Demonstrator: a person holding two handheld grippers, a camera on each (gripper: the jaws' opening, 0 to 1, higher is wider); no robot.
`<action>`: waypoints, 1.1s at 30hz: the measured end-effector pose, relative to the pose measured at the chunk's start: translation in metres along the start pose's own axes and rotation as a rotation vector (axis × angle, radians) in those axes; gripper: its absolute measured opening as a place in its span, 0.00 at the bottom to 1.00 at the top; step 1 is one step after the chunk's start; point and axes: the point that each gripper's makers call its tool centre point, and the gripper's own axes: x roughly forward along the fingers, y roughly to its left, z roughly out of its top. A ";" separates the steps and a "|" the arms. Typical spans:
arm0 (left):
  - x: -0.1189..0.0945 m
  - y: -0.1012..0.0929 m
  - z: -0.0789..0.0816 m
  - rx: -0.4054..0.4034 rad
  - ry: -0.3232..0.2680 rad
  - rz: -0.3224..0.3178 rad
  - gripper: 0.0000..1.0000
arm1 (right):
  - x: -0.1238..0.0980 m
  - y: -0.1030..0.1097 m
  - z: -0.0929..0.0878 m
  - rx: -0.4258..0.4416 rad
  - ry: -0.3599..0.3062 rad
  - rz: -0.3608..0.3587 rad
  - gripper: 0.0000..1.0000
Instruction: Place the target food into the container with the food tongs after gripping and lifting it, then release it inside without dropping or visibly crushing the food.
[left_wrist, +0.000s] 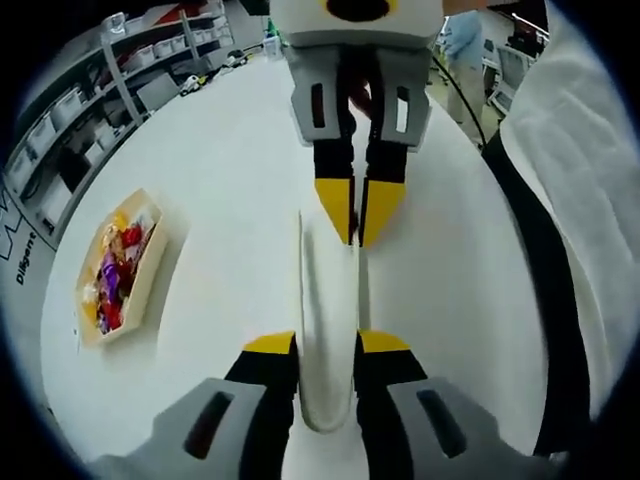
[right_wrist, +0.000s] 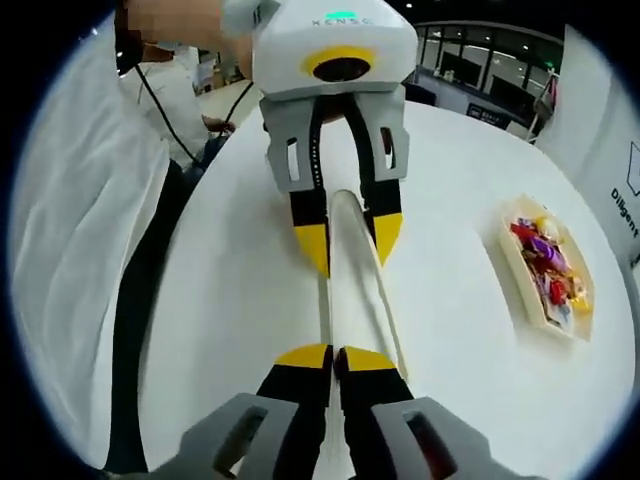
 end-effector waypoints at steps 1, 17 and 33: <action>0.000 0.000 0.000 0.000 0.001 0.000 0.18 | 0.000 0.000 -0.001 0.006 0.002 -0.001 0.00; -0.003 0.002 -0.003 -0.004 0.012 0.011 0.17 | -0.002 -0.001 -0.005 0.041 0.002 -0.001 0.00; -0.031 0.003 -0.016 -0.090 -0.015 0.094 0.19 | -0.018 0.002 -0.014 0.100 -0.010 -0.048 0.05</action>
